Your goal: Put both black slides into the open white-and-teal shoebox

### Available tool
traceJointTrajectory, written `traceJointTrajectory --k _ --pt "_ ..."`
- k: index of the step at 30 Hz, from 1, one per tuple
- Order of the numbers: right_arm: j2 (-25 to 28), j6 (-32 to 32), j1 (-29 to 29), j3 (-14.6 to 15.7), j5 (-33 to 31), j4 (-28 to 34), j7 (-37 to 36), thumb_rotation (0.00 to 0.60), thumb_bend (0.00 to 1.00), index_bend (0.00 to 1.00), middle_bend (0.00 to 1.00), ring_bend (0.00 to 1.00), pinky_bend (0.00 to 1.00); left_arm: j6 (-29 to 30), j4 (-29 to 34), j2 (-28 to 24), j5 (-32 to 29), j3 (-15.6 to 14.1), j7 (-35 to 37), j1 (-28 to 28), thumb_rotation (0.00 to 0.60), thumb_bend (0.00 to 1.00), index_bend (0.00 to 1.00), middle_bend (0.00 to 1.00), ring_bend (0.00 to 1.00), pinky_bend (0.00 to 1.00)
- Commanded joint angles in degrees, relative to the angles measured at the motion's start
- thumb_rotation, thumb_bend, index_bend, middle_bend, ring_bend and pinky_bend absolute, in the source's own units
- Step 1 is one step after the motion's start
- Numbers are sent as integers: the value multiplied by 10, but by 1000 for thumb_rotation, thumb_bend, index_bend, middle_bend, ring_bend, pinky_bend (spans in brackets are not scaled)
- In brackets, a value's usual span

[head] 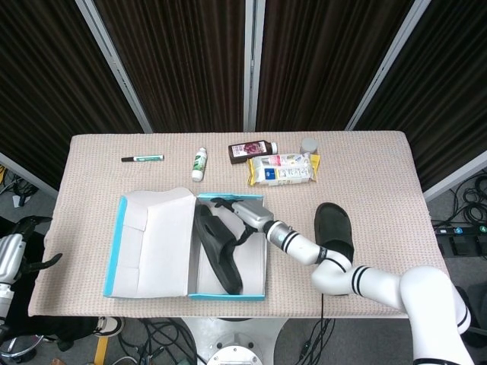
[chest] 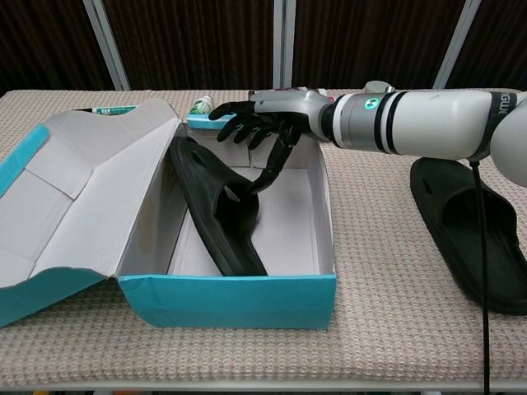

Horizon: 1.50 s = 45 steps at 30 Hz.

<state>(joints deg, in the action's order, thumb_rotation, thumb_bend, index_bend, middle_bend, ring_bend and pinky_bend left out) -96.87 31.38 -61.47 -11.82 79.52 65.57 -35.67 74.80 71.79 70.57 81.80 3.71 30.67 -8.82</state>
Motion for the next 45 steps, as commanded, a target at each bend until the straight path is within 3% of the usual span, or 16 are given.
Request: traceJointTrajectory --k 1,10,16,21,26,32,39,45 --pt "15 9 4 -3 7 17 -14 600 0 0 130 0 159 -1 2 0 0 0 -2 -1 600 170 235 222 132 225" --pt "82 72 23 -7 49 94 -54 600 0 0 140 0 157 -2 14 -3 -1 2 -17 -5 600 169 235 222 132 225" --pt "148 98 42 -14 35 156 -9 600 0 0 151 0 157 -3 23 -4 -1 3 -27 -7 600 170 235 222 132 225" --pt "213 110 68 -13 -6 211 74 600 0 0 176 5 156 -4 30 -5 0 2 -33 -9 600 170 235 222 132 225" --pt "278 115 96 2 -81 265 201 600 0 0 193 24 156 -4 35 -7 2 2 -37 -11 600 170 235 222 132 225" --pt "353 90 105 35 -232 328 332 600 0 0 198 30 156 -6 42 -7 6 1 -44 -16 600 170 235 222 132 225" --pt "394 67 86 91 -356 356 430 600 0 0 193 30 156 -12 47 -6 5 -1 -49 -19 600 170 235 222 132 225" --pt "395 61 64 129 -433 360 484 600 0 0 185 29 156 -17 47 -4 5 -2 -51 -22 600 169 235 222 132 225"
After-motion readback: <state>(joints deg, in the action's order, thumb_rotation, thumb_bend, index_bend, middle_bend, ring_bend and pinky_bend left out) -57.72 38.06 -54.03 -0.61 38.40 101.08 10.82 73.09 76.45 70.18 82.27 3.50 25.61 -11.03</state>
